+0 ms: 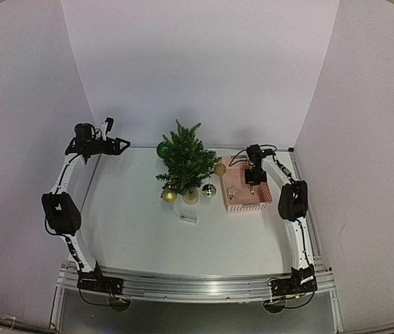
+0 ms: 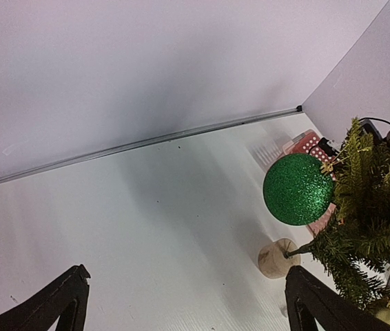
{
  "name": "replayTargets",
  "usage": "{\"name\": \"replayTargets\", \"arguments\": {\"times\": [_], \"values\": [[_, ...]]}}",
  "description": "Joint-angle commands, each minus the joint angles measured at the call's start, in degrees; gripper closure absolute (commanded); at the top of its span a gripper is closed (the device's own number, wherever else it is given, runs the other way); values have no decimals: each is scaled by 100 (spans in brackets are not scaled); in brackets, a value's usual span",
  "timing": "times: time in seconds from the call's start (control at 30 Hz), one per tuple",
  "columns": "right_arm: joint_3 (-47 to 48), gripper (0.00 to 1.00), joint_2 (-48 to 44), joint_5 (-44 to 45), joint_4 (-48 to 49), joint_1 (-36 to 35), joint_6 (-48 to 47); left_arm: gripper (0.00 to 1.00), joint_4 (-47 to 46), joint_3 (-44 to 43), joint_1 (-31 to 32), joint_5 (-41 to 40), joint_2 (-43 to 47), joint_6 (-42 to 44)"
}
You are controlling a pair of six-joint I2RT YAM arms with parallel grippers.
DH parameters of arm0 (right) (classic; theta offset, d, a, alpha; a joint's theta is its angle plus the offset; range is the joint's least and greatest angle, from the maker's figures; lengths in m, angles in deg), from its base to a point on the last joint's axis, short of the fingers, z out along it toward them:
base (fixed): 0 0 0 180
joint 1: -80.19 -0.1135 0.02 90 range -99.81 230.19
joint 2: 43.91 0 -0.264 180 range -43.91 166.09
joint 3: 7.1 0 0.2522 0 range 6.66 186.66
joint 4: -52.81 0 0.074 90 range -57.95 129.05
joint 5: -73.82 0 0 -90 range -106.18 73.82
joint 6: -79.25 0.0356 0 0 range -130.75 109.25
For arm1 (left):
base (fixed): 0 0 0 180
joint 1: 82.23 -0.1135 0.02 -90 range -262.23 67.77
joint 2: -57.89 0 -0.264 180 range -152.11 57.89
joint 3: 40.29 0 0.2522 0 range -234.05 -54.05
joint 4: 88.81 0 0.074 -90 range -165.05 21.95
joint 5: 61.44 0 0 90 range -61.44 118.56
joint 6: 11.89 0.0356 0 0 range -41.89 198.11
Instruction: Decorate the small christmas tree
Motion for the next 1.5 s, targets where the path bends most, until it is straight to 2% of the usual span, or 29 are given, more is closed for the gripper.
{"name": "replayTargets", "arguments": {"times": [0.0,0.5,0.73,0.97,1.2,1.47], "values": [[164,100,-407,-34,-115,25,76,1,-182,-2,-40,116,158,-2],[205,100,-784,-266,11,136,202,1,-206,-5,-58,179,187,-11],[258,100,-1055,-687,59,226,166,1,-213,-10,-57,221,232,6],[307,100,-1983,-1423,97,242,-346,1,-237,-67,-58,450,315,214],[-164,100,-3206,-2291,96,244,-584,1,-202,-87,-51,751,591,646],[-1000,100,-4554,-3428,187,135,-599,1,491,-132,142,1211,1080,1801]]}}
